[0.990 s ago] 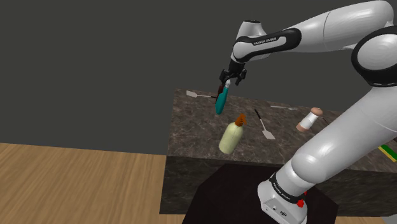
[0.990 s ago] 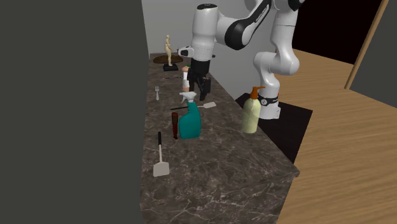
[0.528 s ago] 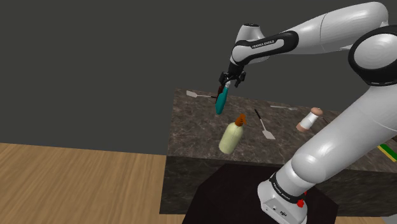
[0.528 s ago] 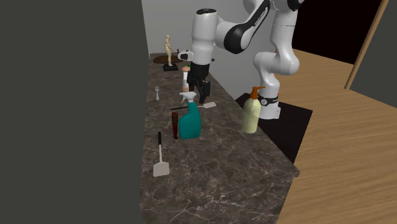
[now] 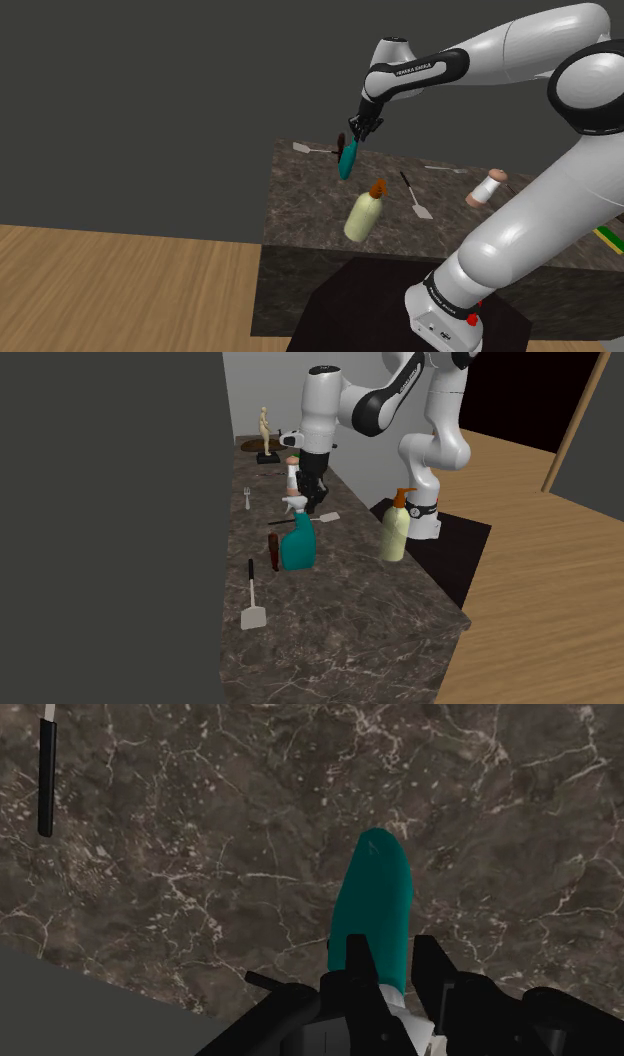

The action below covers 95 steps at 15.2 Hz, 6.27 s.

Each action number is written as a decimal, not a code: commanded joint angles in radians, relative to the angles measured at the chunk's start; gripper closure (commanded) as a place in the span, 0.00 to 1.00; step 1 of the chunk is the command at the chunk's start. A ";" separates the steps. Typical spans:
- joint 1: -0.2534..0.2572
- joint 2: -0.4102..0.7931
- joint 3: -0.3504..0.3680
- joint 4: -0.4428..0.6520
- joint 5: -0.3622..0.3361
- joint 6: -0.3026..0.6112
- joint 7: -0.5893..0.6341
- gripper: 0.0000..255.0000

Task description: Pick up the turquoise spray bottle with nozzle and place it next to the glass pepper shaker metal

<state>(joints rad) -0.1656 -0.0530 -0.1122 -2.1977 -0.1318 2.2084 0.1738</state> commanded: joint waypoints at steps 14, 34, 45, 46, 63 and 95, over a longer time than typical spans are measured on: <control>0.002 -0.048 0.003 0.085 0.005 -0.133 -0.012 1.00; 0.006 -0.079 0.008 0.321 0.014 -0.399 -0.036 1.00; 0.008 -0.059 0.010 0.492 0.019 -0.549 -0.051 1.00; 0.008 -0.055 0.010 0.509 0.019 -0.563 -0.052 1.00; 0.006 0.049 0.008 0.873 0.029 -0.821 -0.083 1.00; -0.219 -0.386 -0.414 0.505 -0.130 -0.781 -0.731 1.00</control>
<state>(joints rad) -0.3806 -0.4489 -0.5008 -1.7086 -0.2602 1.4273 -0.5255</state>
